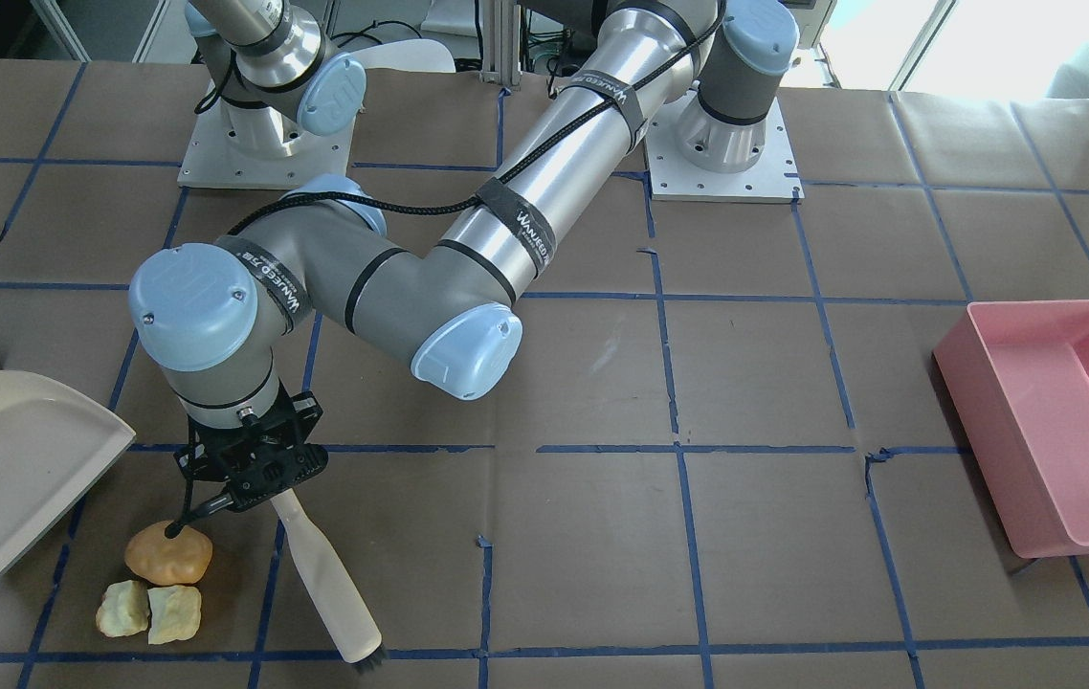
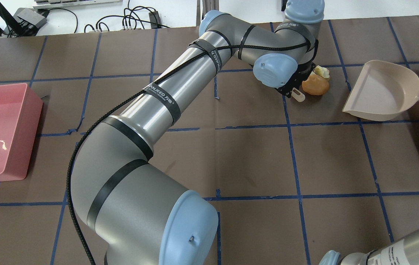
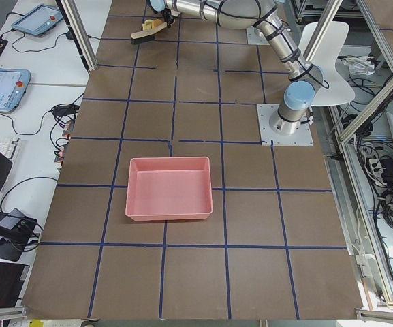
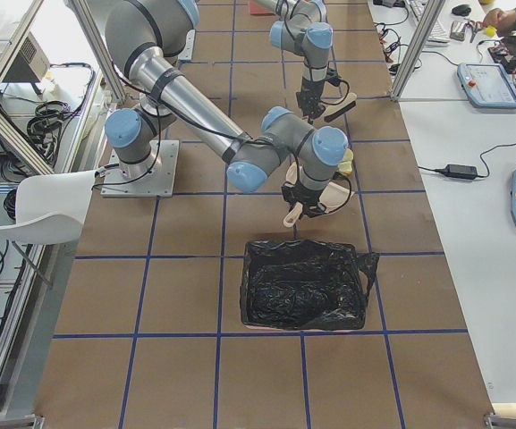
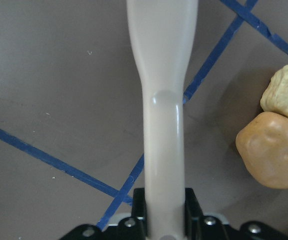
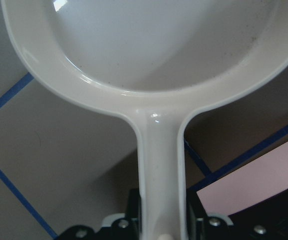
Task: Sweep and dump trash in nearest bin
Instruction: 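Brush food pieces into the dustpan with the left gripper while the right holds it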
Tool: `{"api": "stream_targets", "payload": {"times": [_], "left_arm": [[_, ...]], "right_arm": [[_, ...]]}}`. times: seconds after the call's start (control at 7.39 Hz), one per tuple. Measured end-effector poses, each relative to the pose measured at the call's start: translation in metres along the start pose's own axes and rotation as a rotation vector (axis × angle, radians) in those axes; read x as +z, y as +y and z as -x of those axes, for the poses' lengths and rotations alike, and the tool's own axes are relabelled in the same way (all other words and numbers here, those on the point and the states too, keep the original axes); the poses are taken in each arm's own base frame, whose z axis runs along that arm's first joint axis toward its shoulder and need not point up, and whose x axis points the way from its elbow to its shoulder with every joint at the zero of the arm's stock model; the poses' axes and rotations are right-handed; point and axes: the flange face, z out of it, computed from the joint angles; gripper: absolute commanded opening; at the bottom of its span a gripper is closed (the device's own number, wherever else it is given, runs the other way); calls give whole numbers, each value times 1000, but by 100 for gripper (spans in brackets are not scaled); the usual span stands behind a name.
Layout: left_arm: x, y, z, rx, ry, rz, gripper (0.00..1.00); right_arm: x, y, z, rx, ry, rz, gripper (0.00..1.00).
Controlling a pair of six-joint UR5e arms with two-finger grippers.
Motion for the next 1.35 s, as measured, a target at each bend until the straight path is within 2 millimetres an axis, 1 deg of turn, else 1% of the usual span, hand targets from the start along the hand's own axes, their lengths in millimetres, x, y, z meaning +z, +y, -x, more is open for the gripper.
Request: {"api": "stream_targets", "payload": {"times": [0.27, 0.41, 0.54, 0.81, 1.08, 1.35], "left_arm": [[20, 17, -6, 79, -13, 8, 0], [29, 24, -8, 125, -20, 13, 0], [33, 28, -9, 170, -22, 15, 0], [34, 32, -11, 251, -20, 15, 0], [40, 38, -14, 309, -28, 17, 0], [51, 36, -19, 366, -44, 18, 0]], "right_arm": [[23, -14, -8, -21, -20, -9, 15], [31, -19, -10, -29, -29, -8, 16], [35, -28, -10, -39, -31, -7, 16], [43, -48, -9, -62, -32, -2, 16], [54, -54, -12, -69, -37, 0, 17], [56, -55, -13, -71, -36, 4, 17]]}}
